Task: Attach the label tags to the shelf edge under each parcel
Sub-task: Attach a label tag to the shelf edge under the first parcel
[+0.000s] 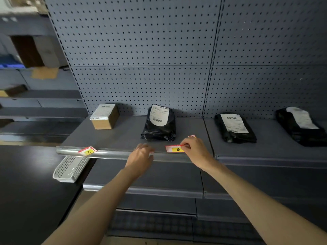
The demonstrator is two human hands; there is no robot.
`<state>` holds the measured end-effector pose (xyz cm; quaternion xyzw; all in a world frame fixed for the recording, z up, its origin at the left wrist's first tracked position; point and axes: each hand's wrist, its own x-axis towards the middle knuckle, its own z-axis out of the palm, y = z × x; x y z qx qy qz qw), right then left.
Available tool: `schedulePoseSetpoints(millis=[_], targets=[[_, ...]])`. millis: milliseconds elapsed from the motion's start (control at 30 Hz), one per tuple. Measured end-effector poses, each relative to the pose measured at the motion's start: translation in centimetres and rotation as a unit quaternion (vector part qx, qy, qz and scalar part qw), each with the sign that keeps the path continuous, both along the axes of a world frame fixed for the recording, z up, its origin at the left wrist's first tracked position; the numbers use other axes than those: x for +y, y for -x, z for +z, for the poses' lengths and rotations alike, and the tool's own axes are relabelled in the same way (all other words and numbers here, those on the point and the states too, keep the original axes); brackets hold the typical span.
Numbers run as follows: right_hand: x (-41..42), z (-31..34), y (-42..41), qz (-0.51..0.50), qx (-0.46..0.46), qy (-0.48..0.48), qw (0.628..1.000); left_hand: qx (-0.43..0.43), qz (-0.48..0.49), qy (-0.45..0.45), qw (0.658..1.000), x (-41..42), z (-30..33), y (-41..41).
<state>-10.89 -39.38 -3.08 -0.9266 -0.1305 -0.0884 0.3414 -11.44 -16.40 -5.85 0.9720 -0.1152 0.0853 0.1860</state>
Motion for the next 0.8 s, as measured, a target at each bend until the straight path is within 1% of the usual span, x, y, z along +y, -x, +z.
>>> schedulePoseSetpoints(millis=[133,300,467,800], targets=[[2.1,-0.5,-0.7,-0.012,-0.044,0.013,0.999,-0.029,0.0,-0.053,0.998,1.2,-2.0,0.0],[4.5,-1.8,-1.1,0.01,-0.036,0.031,0.999,-0.029,-0.02,-0.088,0.996,1.6,-3.4,0.3],[6.4,-1.8,-2.0,0.019,-0.045,0.046,0.998,-0.06,-0.016,-0.079,0.995,2.2,-3.7,-0.1],[8.4,-3.5,-3.1,0.028,-0.022,0.125,0.992,-0.067,-0.022,-0.014,0.997,2.9,-3.9,0.0]])
